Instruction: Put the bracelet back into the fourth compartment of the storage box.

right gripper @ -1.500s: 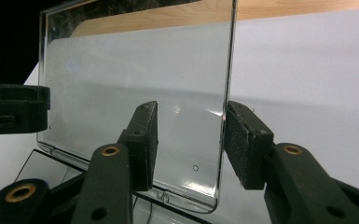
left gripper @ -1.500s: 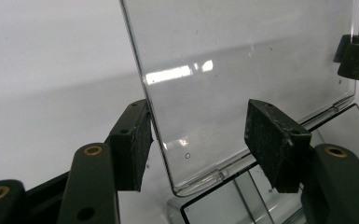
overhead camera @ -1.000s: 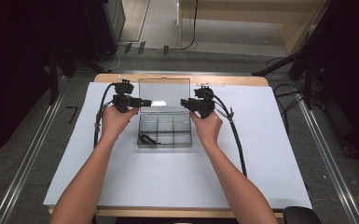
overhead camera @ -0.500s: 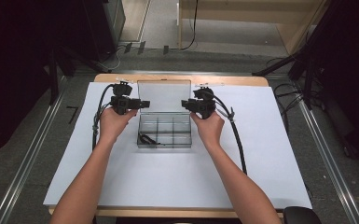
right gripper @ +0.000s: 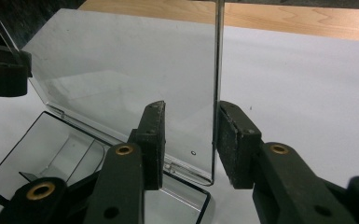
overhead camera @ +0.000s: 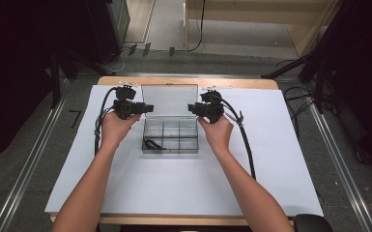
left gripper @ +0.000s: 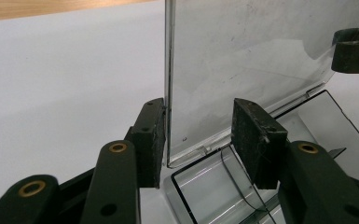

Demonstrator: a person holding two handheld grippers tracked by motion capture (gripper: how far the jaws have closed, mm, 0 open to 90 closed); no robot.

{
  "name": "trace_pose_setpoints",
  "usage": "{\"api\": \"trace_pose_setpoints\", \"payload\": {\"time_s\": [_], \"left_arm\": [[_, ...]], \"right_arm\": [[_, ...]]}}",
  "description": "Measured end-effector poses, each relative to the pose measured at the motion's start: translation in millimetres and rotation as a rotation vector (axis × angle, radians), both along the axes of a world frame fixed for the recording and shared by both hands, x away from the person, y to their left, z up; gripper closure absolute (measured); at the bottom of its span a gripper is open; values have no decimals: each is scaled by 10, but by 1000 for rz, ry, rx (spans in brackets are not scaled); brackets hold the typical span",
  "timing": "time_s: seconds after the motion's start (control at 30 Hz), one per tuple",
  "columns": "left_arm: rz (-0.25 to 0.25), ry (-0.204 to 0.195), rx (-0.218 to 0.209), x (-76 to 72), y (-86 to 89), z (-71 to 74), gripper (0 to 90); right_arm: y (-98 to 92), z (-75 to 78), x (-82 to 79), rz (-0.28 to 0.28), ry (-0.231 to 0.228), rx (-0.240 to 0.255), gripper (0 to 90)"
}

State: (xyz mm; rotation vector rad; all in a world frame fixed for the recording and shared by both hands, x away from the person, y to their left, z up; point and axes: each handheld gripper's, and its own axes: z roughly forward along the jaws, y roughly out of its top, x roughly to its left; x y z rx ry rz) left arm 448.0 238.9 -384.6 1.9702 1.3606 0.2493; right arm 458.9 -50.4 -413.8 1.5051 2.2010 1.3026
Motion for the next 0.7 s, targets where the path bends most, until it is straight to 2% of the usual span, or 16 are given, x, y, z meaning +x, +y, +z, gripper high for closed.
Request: {"api": "trace_pose_setpoints", "payload": {"time_s": [0.3,0.7], "left_arm": [[-10,-20,2,-28,0,40,561],[-23,-30,-5,-49,-4,111,558]], "right_arm": [[13,36,-30,20,-22,-31,641],[-7,153,-63,46,-35,-31,623]]}}
